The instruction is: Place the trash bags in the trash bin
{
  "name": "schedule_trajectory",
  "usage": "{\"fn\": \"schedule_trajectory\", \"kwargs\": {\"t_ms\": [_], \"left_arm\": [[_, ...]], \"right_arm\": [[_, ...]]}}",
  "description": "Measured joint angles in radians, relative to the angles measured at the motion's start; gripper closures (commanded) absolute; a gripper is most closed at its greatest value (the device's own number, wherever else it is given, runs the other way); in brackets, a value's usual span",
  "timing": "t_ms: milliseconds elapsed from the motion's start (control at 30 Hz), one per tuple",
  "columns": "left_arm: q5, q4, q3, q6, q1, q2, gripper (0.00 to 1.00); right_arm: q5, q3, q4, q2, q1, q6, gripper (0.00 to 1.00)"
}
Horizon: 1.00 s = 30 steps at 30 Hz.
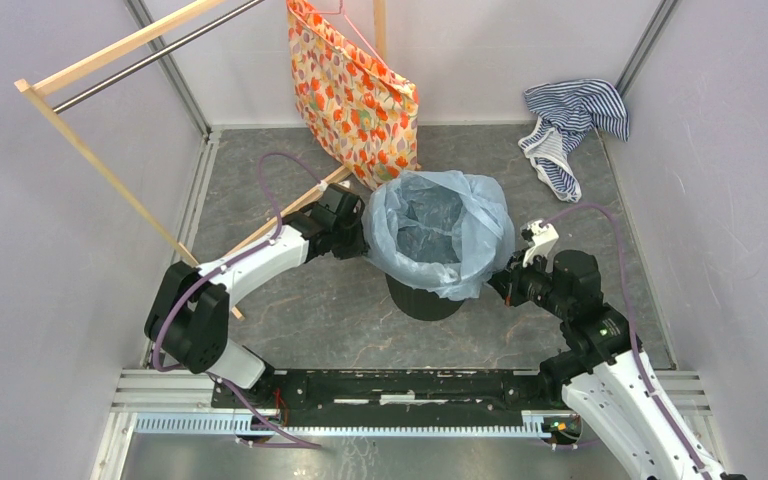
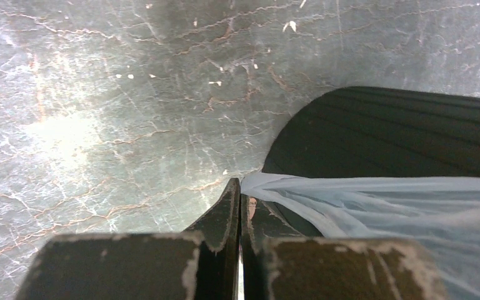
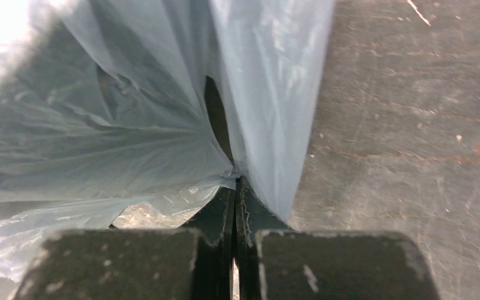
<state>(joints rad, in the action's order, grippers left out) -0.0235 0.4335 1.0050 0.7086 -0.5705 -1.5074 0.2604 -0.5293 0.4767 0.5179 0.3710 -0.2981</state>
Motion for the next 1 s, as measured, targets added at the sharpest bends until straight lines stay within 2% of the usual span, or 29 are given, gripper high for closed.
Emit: {"fn": "schedule_trajectory", "kwargs": {"t_ms": [233,300,400,667,867,1000], "left_arm": [[-0.006,0.003,-0.016,-0.001,0.012,0.001,0.98],[-0.013,0.004,-0.016,-0.006,0.012,0.001,0.98],[-0.027,0.005,-0.016,-0.024,0.014,0.001,0.98],[-0.028,0.006,-0.019,-0.049,0.059,0.001,0.98],[-0.023,0.025,-0.036,-0.071,0.152,0.011,0.98],[-0.025,0.052,-0.041,-0.097,0.217,0.035,0.98]], "right_arm": [[-0.138,0.003,0.025,0.021,0.000,0.002,1.00],[-0.173,-0.003,0.036,0.028,0.000,-0.002,0.95],[-0.215,-0.027,0.061,0.045,0.000,-0.007,0.94],[-0.211,-0.039,0.048,0.093,0.025,-0.024,0.94],[-0.242,-0.034,0.022,0.090,0.165,-0.074,0.97],[-0.335,-0.029,-0.010,0.119,0.362,-0.142,0.98]]}}
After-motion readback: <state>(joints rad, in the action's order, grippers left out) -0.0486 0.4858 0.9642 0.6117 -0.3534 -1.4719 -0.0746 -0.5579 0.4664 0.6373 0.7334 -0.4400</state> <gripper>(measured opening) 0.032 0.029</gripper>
